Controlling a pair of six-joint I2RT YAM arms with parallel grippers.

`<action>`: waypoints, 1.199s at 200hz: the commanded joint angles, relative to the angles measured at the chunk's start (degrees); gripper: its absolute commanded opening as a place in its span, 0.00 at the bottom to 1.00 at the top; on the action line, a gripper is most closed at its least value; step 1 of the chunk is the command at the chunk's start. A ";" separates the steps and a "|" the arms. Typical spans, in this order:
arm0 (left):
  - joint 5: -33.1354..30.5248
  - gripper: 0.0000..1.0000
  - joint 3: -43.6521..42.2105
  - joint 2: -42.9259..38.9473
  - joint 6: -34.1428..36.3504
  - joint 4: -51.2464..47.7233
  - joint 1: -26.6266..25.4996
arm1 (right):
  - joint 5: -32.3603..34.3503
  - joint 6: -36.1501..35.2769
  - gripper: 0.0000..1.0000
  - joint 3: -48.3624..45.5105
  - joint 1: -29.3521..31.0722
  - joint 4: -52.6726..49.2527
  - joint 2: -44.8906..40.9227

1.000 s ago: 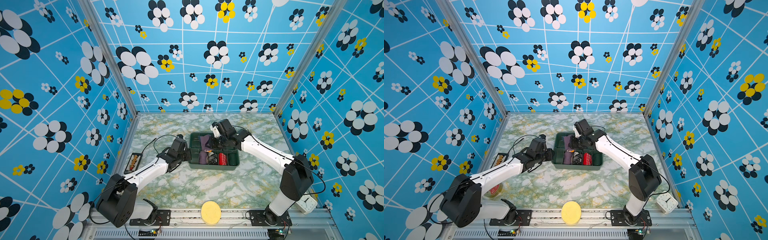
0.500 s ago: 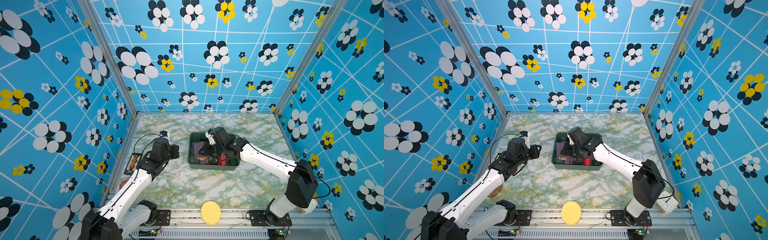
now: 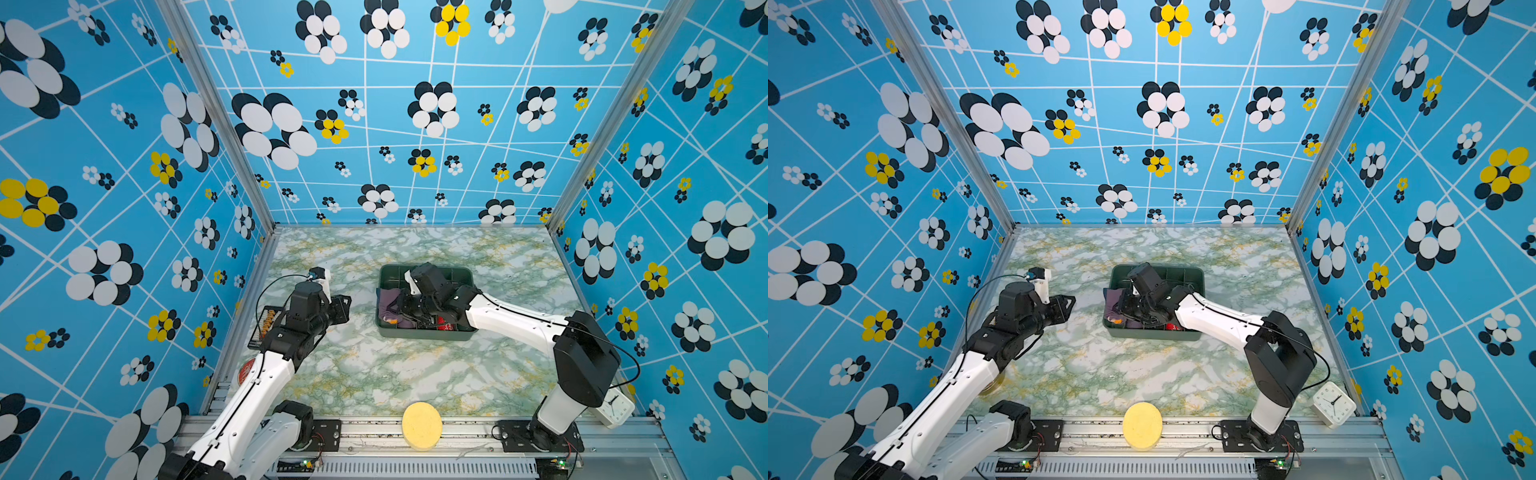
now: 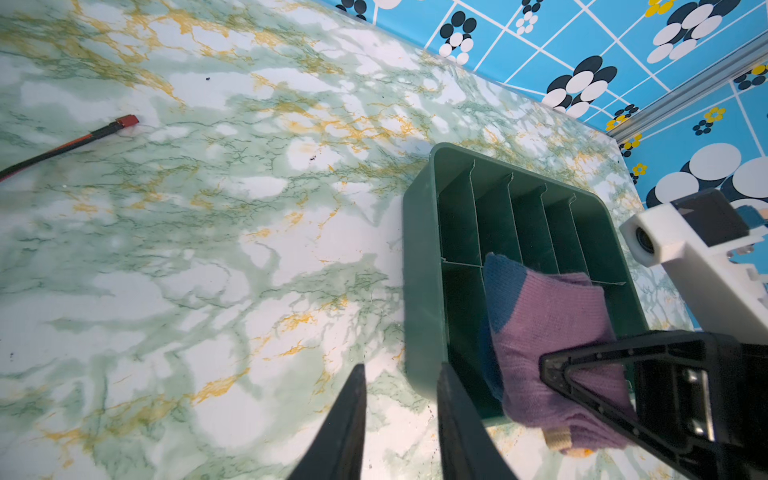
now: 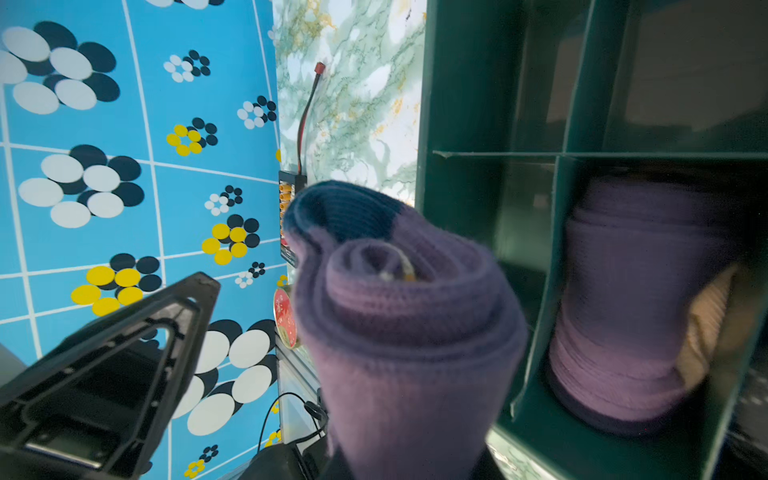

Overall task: Roll the socks
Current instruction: 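Lower the rolled sock into an empty tray compartment with the right gripper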

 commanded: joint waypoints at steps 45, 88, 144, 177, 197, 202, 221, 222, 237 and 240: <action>2.37 0.32 -0.93 0.24 1.44 -1.06 1.53 | 0.59 1.70 0.00 -0.62 -0.22 3.09 4.25; 3.24 0.32 -1.36 0.83 1.51 -0.55 2.18 | 2.62 -0.22 0.00 0.70 -0.33 -1.00 6.02; 4.17 0.32 -2.09 0.86 1.53 -0.16 3.08 | 3.83 -3.99 0.00 5.32 -0.32 -8.45 10.00; 4.49 0.33 -2.64 0.22 1.71 -0.36 3.61 | 6.19 -5.85 0.00 8.31 0.04 -12.77 11.68; 4.83 0.33 -2.93 0.28 1.55 -0.11 3.88 | 8.31 -7.33 0.00 10.59 0.38 -16.58 12.72; 4.87 0.32 -2.94 0.29 1.57 -0.05 3.87 | 8.83 -7.64 0.00 11.18 0.51 -17.58 13.02; 5.22 0.33 -3.21 0.45 1.54 0.25 4.00 | 11.57 -9.03 0.00 13.98 1.15 -21.90 14.37; 5.22 0.33 -3.26 0.41 1.54 0.25 3.98 | 11.75 -9.12 0.00 14.28 1.14 -22.15 14.46; 5.40 0.33 -3.35 0.59 1.53 0.36 4.09 | 13.98 -10.43 0.00 17.21 1.85 -26.39 16.08; 5.40 0.33 -3.46 0.63 1.58 0.35 4.07 | 14.29 -10.69 0.00 17.82 1.97 -27.13 16.46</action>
